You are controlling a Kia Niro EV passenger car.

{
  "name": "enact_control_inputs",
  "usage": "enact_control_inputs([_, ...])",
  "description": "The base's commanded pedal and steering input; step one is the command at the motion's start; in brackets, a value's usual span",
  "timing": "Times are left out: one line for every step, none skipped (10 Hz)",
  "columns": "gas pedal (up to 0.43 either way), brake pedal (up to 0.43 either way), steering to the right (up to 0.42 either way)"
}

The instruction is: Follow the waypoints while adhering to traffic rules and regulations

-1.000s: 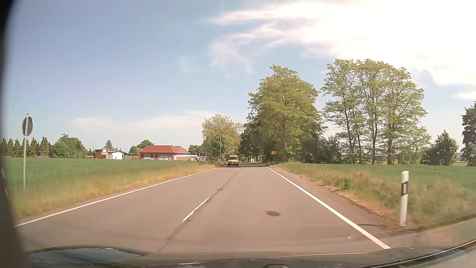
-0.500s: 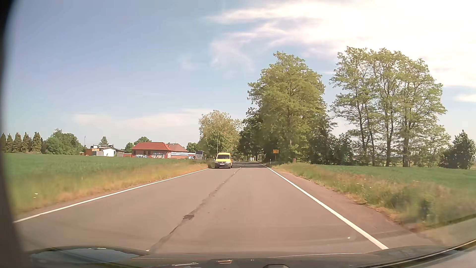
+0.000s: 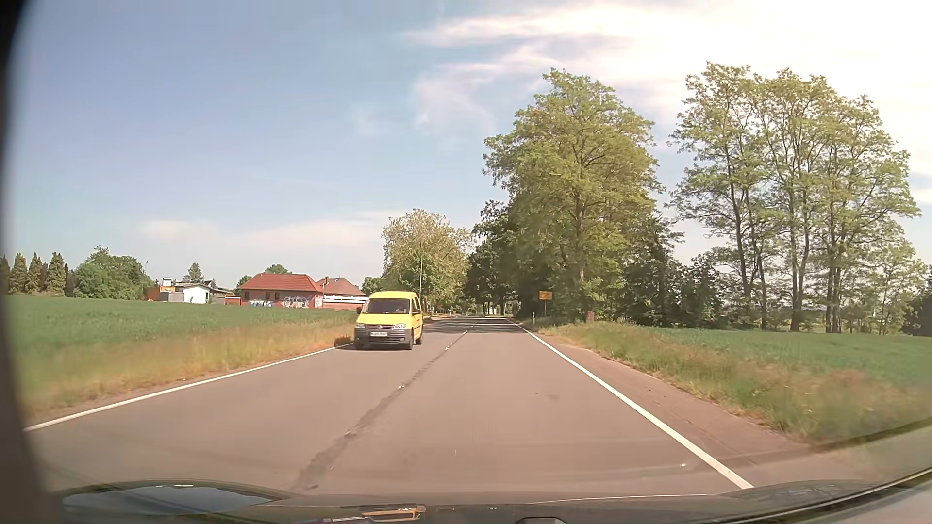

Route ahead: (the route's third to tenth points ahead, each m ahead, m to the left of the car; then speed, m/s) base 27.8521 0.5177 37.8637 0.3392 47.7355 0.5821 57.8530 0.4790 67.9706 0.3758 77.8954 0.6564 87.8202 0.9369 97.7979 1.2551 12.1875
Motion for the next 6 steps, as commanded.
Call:
enact_control_inputs([0.130,0.000,0.000])
enact_control_inputs([0.130,0.000,0.000])
enact_control_inputs([0.130,0.000,0.000])
enact_control_inputs([0.130,0.000,0.000])
enact_control_inputs([0.138,0.000,0.000])
enact_control_inputs([0.157,0.000,0.001])
